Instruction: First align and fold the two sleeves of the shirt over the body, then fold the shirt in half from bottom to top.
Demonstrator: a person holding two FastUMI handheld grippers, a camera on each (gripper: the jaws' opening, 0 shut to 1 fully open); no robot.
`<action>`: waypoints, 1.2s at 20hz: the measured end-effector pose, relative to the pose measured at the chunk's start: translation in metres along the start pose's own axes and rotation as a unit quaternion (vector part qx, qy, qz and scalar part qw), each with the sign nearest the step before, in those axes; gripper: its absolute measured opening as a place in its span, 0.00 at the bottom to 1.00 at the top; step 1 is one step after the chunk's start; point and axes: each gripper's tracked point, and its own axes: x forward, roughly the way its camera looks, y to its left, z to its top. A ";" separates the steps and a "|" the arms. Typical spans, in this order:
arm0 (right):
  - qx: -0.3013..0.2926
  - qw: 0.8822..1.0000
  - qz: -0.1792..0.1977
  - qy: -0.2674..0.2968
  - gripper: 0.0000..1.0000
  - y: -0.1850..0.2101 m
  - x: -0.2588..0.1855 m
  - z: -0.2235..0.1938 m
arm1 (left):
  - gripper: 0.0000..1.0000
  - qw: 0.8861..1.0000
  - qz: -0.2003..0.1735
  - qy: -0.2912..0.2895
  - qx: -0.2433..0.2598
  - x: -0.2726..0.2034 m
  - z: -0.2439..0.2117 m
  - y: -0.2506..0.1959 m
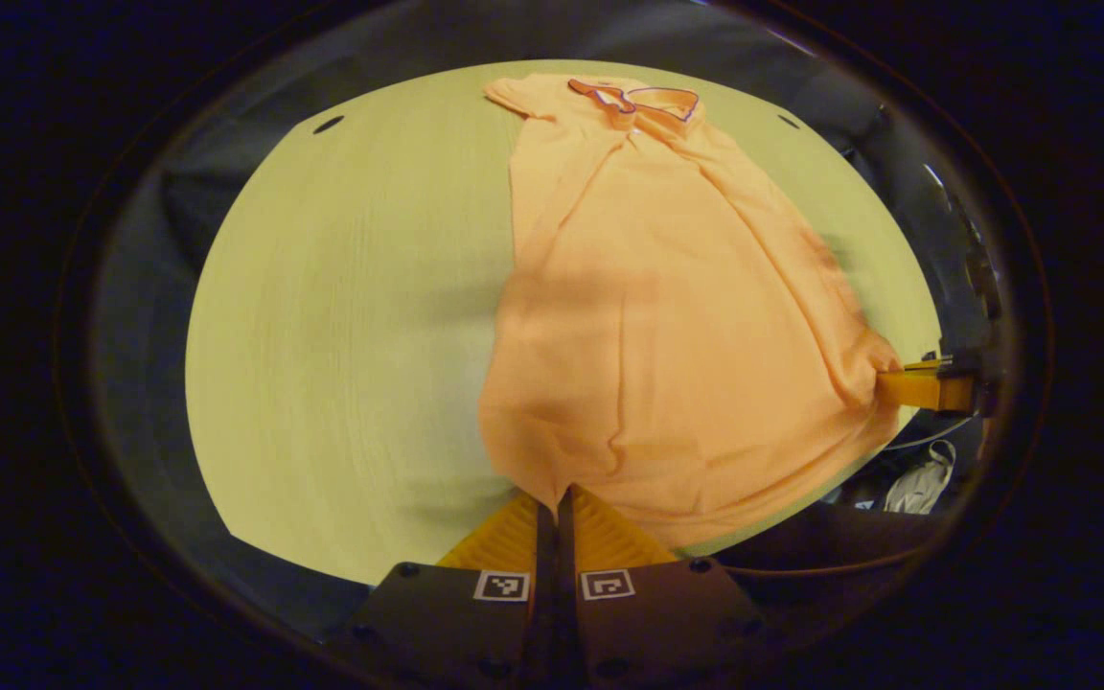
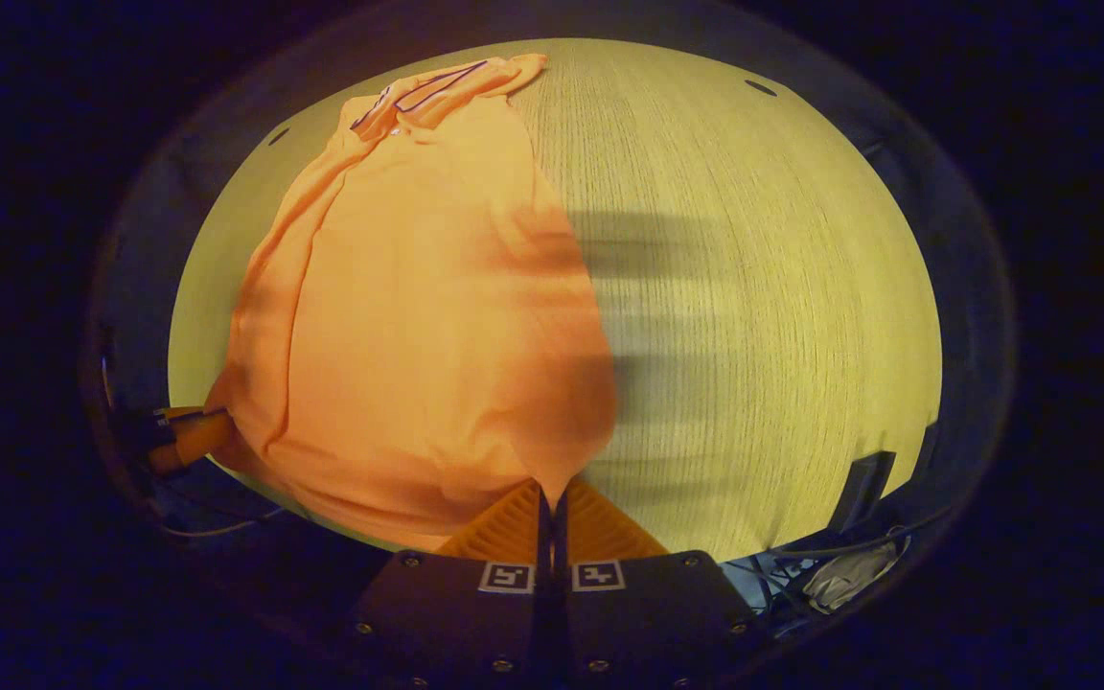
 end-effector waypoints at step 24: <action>0.002 0.974 0.052 -0.223 0.00 0.022 -0.095 0.334 | 0.07 0.975 0.042 -0.216 -0.003 -0.048 0.339 0.062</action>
